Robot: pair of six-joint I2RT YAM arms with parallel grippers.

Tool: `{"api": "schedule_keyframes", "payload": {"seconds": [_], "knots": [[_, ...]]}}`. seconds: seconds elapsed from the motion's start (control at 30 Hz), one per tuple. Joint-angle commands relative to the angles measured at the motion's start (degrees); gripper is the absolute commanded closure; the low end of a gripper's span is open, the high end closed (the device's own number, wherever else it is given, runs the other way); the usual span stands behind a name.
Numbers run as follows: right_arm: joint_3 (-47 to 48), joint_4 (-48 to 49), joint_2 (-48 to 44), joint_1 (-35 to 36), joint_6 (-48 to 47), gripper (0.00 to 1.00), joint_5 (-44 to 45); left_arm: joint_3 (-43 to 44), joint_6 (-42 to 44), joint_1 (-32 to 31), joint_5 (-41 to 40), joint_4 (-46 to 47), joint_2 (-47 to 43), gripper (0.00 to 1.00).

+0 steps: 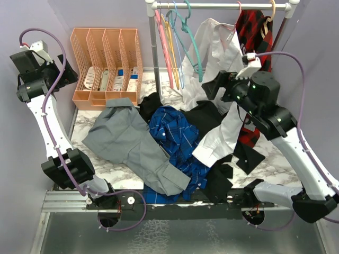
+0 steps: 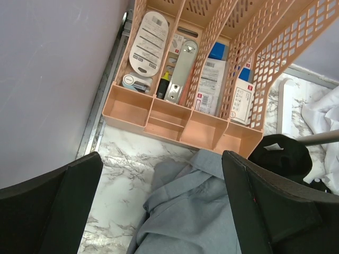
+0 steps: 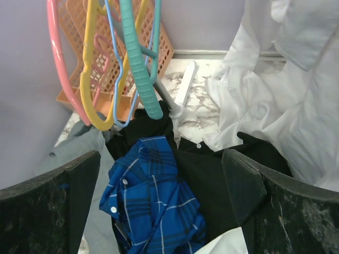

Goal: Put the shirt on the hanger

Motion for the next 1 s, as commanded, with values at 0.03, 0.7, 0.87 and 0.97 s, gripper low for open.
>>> {"api": "schedule_keyframes", "payload": {"seconds": [0.03,0.7,0.87,0.97], "knots": [[1.08,-0.86,-2.44,-0.07,6.14,0.0,6.25,0.07,0.66,0.08,1.3,1.3,-1.44,0.02],[-31.59,17.06,-9.94,1.88,-7.11,0.0,-39.85,-21.77,32.47,-19.63,3.77,-11.99,-6.87,0.01],[-37.34,25.82,-9.87,2.04,-3.36,0.0,-39.36,-26.91,29.3,-20.02,-1.71,-4.1,-6.18,0.01],[-37.31,29.96,-6.34,2.28,-1.5,0.0,-41.51,-23.59,25.3,-20.02,-4.61,0.13,-2.55,0.01]]}}
